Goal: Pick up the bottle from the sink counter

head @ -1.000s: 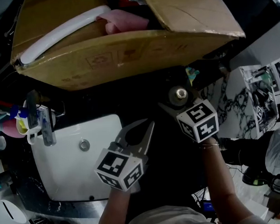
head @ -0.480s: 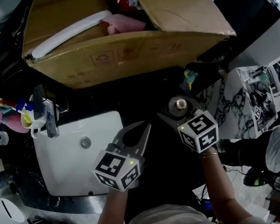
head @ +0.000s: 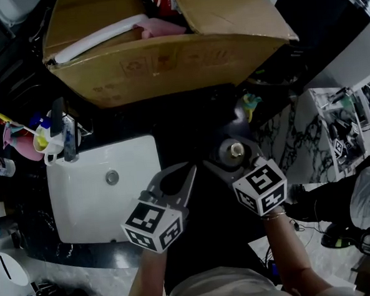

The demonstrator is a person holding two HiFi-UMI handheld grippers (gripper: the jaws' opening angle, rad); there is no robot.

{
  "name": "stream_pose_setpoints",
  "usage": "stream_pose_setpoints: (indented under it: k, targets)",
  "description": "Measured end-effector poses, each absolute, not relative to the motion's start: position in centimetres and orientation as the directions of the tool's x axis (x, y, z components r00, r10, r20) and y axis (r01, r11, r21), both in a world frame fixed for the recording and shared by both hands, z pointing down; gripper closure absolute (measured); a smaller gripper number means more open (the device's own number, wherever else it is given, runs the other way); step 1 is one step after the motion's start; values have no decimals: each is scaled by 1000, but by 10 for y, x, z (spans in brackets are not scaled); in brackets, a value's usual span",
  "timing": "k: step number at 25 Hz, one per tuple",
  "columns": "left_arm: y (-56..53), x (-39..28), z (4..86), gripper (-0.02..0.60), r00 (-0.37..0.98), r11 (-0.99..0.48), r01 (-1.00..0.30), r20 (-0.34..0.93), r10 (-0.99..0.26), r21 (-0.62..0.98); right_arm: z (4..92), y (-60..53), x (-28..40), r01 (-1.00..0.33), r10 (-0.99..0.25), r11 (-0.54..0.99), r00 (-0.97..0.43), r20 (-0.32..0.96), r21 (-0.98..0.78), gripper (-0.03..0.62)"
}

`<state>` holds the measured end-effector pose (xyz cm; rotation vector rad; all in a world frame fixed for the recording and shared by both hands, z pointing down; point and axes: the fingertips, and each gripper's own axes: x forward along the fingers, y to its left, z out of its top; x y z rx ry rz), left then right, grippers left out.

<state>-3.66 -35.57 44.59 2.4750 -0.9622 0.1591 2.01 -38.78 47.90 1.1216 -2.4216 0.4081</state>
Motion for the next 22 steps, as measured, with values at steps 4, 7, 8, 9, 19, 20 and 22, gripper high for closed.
stream_pose_setpoints:
  k: [4, 7, 8, 9, 19, 20, 22]
  targets:
    - [-338, -34, 439, 575, 735, -625, -673, 265, -624, 395, 462, -369, 21, -766, -659, 639, -592, 464, -69, 253]
    - [-324, -32, 427, 575, 737, -618, -665, 234, -634, 419, 450, -354, 21, -754, -654, 654, -608, 451, -67, 253]
    - [-320, -31, 423, 575, 736, -621, -666, 228, -638, 414, 446, -349, 21, -748, -650, 660, -615, 446, -71, 253]
    - [-317, -30, 419, 575, 735, -626, -668, 224, -641, 403, 443, -345, 21, -743, -646, 665, -624, 440, -76, 253]
    - [-284, -18, 377, 575, 732, -653, -666, 148, -665, 361, 405, -302, 16, -687, -621, 724, -691, 371, -67, 253]
    - [-281, -17, 374, 575, 732, -656, -665, 142, -666, 357, 401, -298, 16, -678, -615, 732, -698, 366, -62, 253]
    - [-274, -14, 367, 575, 733, -663, -665, 133, -667, 343, 394, -291, 17, -665, -608, 745, -711, 352, -56, 253]
